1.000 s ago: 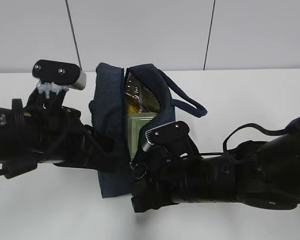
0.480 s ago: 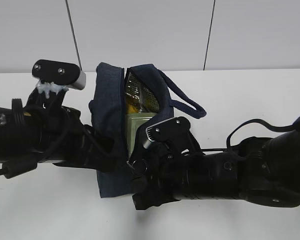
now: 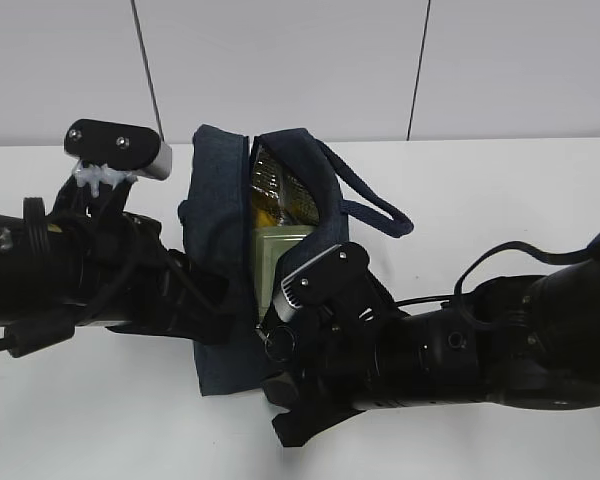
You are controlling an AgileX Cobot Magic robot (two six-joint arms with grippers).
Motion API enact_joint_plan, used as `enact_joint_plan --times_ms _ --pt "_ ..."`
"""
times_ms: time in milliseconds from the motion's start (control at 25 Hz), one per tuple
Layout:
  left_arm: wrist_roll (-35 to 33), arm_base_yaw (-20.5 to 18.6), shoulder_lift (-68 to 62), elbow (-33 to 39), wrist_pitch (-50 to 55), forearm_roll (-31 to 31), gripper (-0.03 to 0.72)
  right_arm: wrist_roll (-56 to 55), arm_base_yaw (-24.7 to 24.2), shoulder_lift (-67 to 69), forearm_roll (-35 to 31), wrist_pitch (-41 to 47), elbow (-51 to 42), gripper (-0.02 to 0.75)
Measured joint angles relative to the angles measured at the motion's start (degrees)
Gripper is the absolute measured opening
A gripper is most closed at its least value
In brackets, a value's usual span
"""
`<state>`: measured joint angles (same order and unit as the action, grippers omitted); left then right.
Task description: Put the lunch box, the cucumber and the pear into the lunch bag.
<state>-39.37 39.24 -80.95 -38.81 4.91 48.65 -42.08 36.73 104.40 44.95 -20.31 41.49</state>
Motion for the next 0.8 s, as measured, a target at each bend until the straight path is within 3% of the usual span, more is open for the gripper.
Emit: enact_joint_plan --times_ms 200,800 --pt "0.0 0.0 0.0 0.0 0.0 0.0 0.004 0.0 0.0 0.0 1.67 0.0 0.0 0.361" --pt "0.0 0.0 0.0 0.0 0.05 0.0 0.004 0.13 -0.47 -0.12 0.15 2.88 0.04 0.37"
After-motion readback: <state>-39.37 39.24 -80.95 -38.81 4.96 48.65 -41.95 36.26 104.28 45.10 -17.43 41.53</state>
